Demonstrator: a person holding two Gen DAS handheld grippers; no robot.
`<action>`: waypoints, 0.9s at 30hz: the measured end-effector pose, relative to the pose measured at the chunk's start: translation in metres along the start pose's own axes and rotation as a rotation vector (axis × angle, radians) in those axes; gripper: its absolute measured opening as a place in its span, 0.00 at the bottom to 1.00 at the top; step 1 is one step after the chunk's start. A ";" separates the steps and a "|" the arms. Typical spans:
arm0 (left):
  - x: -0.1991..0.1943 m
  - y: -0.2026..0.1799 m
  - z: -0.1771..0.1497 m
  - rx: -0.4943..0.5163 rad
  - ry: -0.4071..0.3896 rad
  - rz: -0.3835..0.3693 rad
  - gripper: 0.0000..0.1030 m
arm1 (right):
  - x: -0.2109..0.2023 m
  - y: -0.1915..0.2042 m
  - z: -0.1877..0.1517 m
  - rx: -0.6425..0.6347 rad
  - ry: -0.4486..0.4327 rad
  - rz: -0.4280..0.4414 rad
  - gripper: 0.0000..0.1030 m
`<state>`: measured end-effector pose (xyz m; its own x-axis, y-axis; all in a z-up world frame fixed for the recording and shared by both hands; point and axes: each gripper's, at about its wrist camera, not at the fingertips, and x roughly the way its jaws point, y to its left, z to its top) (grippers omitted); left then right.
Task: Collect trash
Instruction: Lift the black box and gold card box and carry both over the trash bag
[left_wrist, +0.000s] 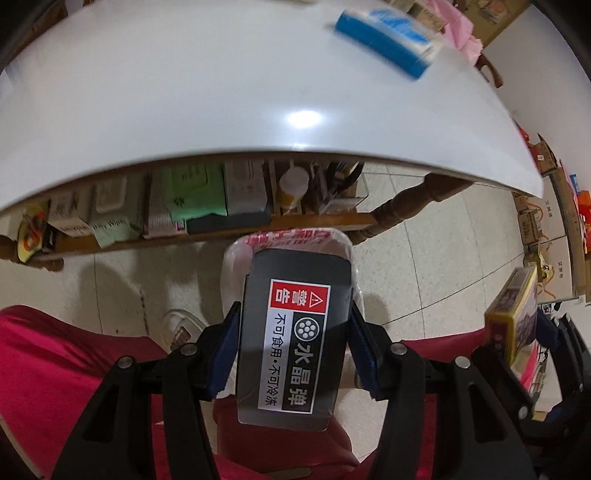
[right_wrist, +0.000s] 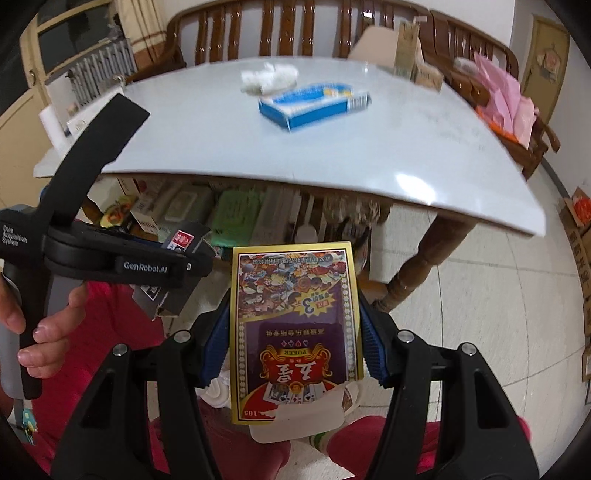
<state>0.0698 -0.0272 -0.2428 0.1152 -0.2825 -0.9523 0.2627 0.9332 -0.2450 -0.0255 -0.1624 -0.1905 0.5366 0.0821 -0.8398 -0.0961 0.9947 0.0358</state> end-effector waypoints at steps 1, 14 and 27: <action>0.005 0.001 0.001 -0.007 0.008 -0.003 0.52 | 0.009 -0.001 -0.002 0.008 0.015 0.001 0.58; 0.093 0.009 0.011 -0.128 0.145 -0.030 0.52 | 0.115 -0.009 -0.038 0.109 0.191 0.025 0.58; 0.167 0.035 0.018 -0.206 0.281 -0.021 0.52 | 0.186 -0.008 -0.063 0.148 0.326 0.051 0.58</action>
<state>0.1151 -0.0452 -0.4076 -0.1635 -0.2566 -0.9526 0.0602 0.9612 -0.2692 0.0223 -0.1587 -0.3814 0.2362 0.1316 -0.9627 0.0193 0.9900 0.1401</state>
